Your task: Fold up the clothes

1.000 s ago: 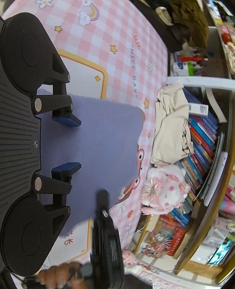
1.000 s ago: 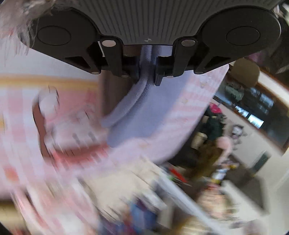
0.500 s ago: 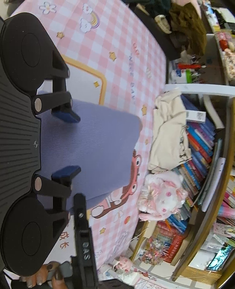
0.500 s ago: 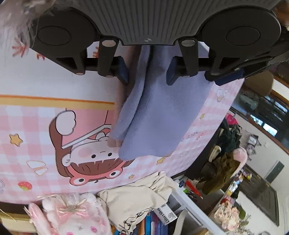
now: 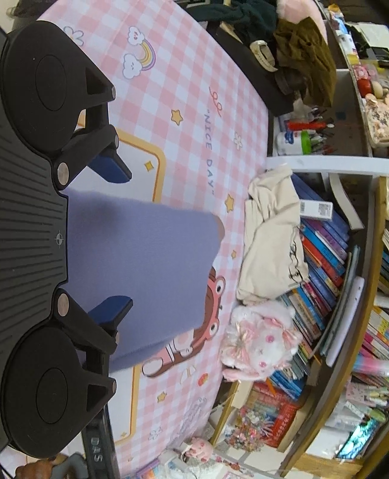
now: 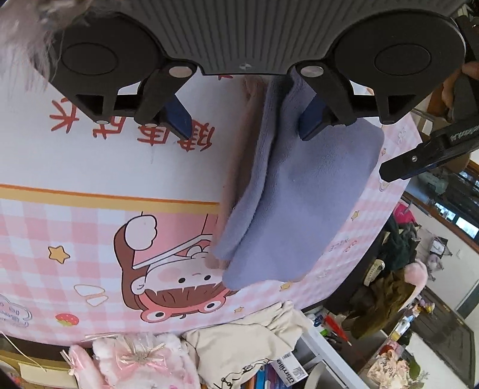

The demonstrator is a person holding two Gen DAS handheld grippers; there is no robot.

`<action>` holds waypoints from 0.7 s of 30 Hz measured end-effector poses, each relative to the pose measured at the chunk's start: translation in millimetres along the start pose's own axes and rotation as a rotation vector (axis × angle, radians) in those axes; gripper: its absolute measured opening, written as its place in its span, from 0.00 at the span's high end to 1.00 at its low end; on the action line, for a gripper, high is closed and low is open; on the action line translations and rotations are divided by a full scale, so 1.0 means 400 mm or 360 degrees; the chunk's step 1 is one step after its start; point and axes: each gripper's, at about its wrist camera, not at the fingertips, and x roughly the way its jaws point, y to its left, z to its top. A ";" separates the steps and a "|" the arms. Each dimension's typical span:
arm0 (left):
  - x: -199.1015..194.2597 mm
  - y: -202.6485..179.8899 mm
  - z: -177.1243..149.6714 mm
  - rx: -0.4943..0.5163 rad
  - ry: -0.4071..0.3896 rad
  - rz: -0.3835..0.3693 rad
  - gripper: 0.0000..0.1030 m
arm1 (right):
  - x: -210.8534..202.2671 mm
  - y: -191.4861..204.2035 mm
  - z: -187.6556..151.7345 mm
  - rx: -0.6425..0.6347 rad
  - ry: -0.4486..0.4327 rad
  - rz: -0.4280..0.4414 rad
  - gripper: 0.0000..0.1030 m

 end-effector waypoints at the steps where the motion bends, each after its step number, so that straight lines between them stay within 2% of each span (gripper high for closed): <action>1: 0.009 0.010 0.004 -0.0007 0.0017 -0.0008 0.17 | 0.001 0.000 0.000 0.0017 -0.0003 -0.0007 0.23; 7: 0.074 0.077 0.027 -0.0047 0.0142 -0.0162 0.17 | 0.023 -0.010 0.000 0.0243 0.0011 0.0000 0.22; 12: 0.137 0.137 0.033 -0.0212 0.0283 -0.0361 0.17 | 0.034 -0.001 -0.007 0.0413 -0.0016 -0.0001 0.21; 15: 0.170 0.150 0.035 -0.0221 0.0361 -0.0431 0.17 | 0.041 0.016 -0.011 0.0470 -0.0043 -0.0038 0.26; 17: 0.188 0.157 0.034 -0.0228 0.0391 -0.0492 0.17 | 0.046 0.028 -0.015 0.0491 -0.0060 -0.0067 0.34; 21: 0.224 0.176 0.031 -0.0311 0.0466 -0.0618 0.18 | 0.060 0.051 -0.020 0.0522 -0.0086 -0.0109 0.43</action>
